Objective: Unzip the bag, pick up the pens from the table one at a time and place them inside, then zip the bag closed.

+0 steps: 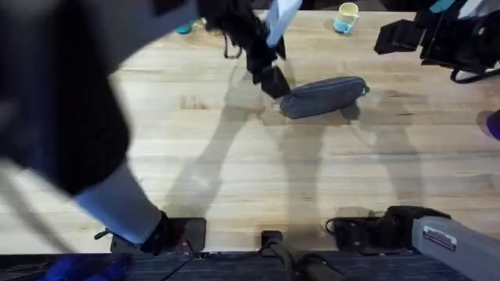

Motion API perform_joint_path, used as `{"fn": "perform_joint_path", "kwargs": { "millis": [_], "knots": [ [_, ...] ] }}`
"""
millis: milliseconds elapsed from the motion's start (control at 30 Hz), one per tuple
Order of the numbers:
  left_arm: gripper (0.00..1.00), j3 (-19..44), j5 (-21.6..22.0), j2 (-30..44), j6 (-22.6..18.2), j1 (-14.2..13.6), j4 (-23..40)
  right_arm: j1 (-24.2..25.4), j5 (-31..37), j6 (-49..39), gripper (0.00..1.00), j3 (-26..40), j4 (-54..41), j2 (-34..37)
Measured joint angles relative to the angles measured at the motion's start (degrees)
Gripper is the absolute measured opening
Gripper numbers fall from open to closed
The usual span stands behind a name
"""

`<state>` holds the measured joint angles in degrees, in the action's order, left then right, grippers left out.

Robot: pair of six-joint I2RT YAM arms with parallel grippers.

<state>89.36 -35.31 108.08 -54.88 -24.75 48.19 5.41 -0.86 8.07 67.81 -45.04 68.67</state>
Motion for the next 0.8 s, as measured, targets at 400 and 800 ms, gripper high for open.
{"fn": "perform_joint_path", "kwargs": {
  "millis": [400, 800],
  "knots": [
    [0.995, 0.7, 19.94, -20.48, 19.47, 0.04, 10.7, -0.1, 0.02, -1.11, 0.997, 0.0, -0.43, -3.69],
    [0.995, 0.7, 34.13, -27.91, 44.3, 0.26, 20.1, -0.26, 0.02, -1.28, 0.997, 0.0, -0.43, -4.1]
  ]
}}
